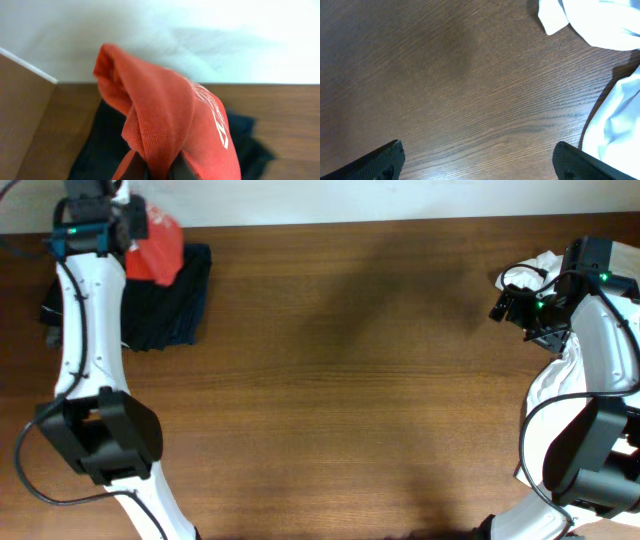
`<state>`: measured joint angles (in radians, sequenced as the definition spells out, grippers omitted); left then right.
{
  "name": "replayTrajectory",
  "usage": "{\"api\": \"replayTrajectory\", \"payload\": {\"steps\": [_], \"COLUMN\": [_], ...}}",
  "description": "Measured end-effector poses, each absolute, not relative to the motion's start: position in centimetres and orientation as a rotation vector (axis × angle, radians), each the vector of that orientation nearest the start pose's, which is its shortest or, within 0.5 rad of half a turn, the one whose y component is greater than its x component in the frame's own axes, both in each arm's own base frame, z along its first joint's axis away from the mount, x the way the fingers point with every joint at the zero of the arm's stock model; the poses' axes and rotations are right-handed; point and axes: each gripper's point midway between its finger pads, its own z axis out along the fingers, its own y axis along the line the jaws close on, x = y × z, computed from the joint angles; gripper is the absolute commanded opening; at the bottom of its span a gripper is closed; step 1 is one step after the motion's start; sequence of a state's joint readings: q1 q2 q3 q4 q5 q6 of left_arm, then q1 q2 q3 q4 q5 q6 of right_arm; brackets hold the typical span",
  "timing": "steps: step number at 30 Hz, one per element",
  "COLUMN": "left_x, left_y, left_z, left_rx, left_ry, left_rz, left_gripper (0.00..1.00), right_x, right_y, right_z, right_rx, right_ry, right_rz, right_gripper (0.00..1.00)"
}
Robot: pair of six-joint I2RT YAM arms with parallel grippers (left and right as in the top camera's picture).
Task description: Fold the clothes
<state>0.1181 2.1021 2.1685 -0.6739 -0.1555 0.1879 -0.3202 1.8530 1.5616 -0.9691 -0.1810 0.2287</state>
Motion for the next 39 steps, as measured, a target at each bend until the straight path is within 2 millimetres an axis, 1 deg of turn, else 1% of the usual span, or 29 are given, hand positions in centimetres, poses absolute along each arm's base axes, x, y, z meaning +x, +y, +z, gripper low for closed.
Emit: {"api": "replayTrajectory", "payload": {"steps": [2, 3, 4, 6, 7, 8, 10, 11, 12, 14, 17, 18, 19, 21, 22, 23, 24, 25, 26, 28, 29, 30, 31, 32, 33, 35, 37, 38, 39], "left_x": [58.2, 58.0, 57.7, 57.4, 57.6, 58.0, 59.5, 60.4, 60.6, 60.6, 60.0, 59.8, 59.7, 59.1, 58.4, 57.6, 56.7, 55.7, 54.5, 53.3, 53.5, 53.8, 54.2, 54.3, 54.5, 54.6, 52.8, 51.0, 50.0], "left_y": [6.9, 6.9, 7.3, 10.0, 11.7, 13.3, 16.5, 17.9, 19.5, 22.2, 24.6, 24.9, 25.2, 25.7, 26.7, 27.5, 28.4, 28.9, 28.6, 25.9, 24.0, 21.8, 20.1, 19.5, 19.2, 19.0, 19.5, 20.4, 21.3], "left_z": [30.2, 30.2, 30.0, 28.8, 27.1, 24.5, 15.3, 12.1, 9.7, 9.8, 10.1, 10.1, 10.3, 10.7, 11.7, 13.1, 15.6, 19.0, 22.0, 26.3, 26.7, 25.7, 23.7, 22.0, 18.6, 11.5, 5.9, 3.9, 3.4], "left_rx": [0.007, -0.003, -0.02, -0.074, -0.105, -0.13, -0.185, -0.207, -0.236, -0.287, -0.33, -0.337, -0.343, -0.367, -0.397, -0.431, -0.496, -0.556, -0.587, -0.547, -0.495, -0.446, -0.43, -0.441, -0.46, -0.508, -0.663, -0.794, -0.879], "left_ry": [2.156, 2.164, 2.176, 2.211, 2.24, 2.287, 2.411, 2.423, 2.431, 2.394, 2.375, 2.375, 2.373, 2.38, 2.371, 2.357, 2.309, 2.248, 2.217, 2.194, 2.209, 2.249, 2.296, 2.337, 2.401, 2.525, 2.639, 2.681, 2.681], "left_rz": [0.294, 0.287, 0.284, 0.309, 0.323, 0.333, 0.346, 0.354, 0.367, 0.39, 0.401, 0.402, 0.408, 0.448, 0.485, 0.515, 0.547, 0.553, 0.524, 0.331, 0.204, 0.058, -0.068, -0.124, -0.179, -0.249, -0.306, -0.344, -0.381], "left_gripper": [0.0, 0.0, 0.01, 0.0, 0.01, 0.01, 0.01, 0.01, 0.01, 0.0, 0.01, 0.42, 0.73, 0.86, 0.87, 0.87, 0.86, 0.41, 0.05, 0.01, 0.01, 0.01, 0.0, 0.01, 0.01, 0.0, 0.01, 0.0, 0.01], "right_x": [40.8, 40.8, 40.8, 40.8, 40.8, 40.8, 40.8, 40.8, 40.8, 40.8, 40.8, 40.8, 40.8, 40.8, 40.8, 40.8, 40.8, 40.8, 40.8, 40.8, 40.8, 40.8, 40.8, 40.8, 40.8, 40.8, 40.8, 40.8, 40.8], "right_y": [-10.3, -10.3, -10.3, -10.3, -10.3, -10.3, -10.3, -10.3, -10.3, -10.3, -10.3, -10.3, -10.3, -10.3, -10.3, -10.3, -10.3, -10.3, -10.3, -10.3, -10.3, -10.3, -10.3, -10.3, -10.3, -10.3, -10.3, -10.3, -10.3], "right_z": [12.3, 12.3, 12.3, 12.3, 12.3, 12.3, 12.3, 12.3, 12.3, 12.3, 12.3, 12.3, 12.3, 12.3, 12.3, 12.3, 12.3, 12.3, 12.3, 12.3, 12.3, 12.3, 12.3, 12.3, 12.3, 12.3, 12.3, 12.3, 12.3], "right_rx": [0.724, 0.725, 0.725, 0.725, 0.726, 0.725, 0.725, 0.724, 0.725, 0.724, 0.724, 0.724, 0.724, 0.724, 0.724, 0.724, 0.725, 0.723, 0.724, 0.724, 0.724, 0.725, 0.724, 0.724, 0.725, 0.725, 0.725, 0.725, 0.725], "right_ry": [2.72, 2.72, 2.72, 2.72, 2.72, 2.72, 2.72, 2.72, 2.72, 2.72, 2.72, 2.72, 2.72, 2.72, 2.72, 2.72, 2.72, 2.719, 2.719, 2.718, 2.72, 2.72, 2.72, 2.72, 2.72, 2.72, 2.72, 2.719, 2.72], "right_rz": [0.235, 0.235, 0.235, 0.235, 0.235, 0.235, 0.235, 0.234, 0.235, 0.234, 0.234, 0.235, 0.235, 0.235, 0.235, 0.235, 0.235, 0.235, 0.234, 0.234, 0.234, 0.235, 0.234, 0.235, 0.235, 0.235, 0.234, 0.234, 0.234], "right_gripper": [0.98, 0.98, 0.98, 0.98, 0.98, 0.98, 0.98, 0.98, 0.98, 0.98, 0.98, 0.98, 0.98, 0.98, 0.98, 0.98, 0.98, 0.98, 0.98, 0.98, 0.98, 0.98, 0.98, 0.98, 0.98, 0.98, 0.98, 0.98, 0.98]}}
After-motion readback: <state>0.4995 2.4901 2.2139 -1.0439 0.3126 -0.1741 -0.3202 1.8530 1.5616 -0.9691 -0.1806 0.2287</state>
